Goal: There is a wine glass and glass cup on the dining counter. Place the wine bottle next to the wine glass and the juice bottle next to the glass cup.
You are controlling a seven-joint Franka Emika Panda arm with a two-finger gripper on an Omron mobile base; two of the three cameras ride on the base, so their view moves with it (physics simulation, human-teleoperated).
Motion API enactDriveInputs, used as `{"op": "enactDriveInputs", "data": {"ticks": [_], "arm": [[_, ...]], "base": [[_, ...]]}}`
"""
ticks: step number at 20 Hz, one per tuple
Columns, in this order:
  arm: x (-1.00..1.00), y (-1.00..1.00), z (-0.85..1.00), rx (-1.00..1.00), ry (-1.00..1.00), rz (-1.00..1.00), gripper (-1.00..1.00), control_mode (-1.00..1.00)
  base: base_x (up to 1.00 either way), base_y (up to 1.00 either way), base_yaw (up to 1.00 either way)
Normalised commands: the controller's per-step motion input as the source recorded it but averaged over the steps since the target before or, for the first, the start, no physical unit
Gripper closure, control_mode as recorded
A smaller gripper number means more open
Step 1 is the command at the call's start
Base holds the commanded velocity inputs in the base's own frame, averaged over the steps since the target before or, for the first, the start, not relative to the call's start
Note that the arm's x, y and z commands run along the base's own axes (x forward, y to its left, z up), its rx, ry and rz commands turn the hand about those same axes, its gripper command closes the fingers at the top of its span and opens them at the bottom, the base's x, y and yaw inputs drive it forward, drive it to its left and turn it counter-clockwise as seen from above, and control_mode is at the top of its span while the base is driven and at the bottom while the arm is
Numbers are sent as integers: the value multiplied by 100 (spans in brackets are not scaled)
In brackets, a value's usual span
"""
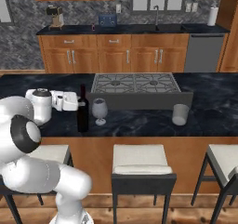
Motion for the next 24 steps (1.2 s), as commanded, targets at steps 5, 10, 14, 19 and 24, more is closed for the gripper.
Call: {"op": "enactDriveInputs", "data": {"ticks": [5, 10, 14, 19, 24], "arm": [[52, 42, -2, -2, 1, -11, 100, -100], [28, 30, -18, -5, 2, -4, 100, -100], [8, 16, -30, -9, 0, 0, 100, -100], [32, 6, -22, -5, 0, 0, 100, -100], [29, 0, -2, 0, 0, 2, 100, -100]], "base": [[0, 0, 0], [0, 0, 0], [0, 0, 0], [0, 0, 0], [0, 0, 0]]}}
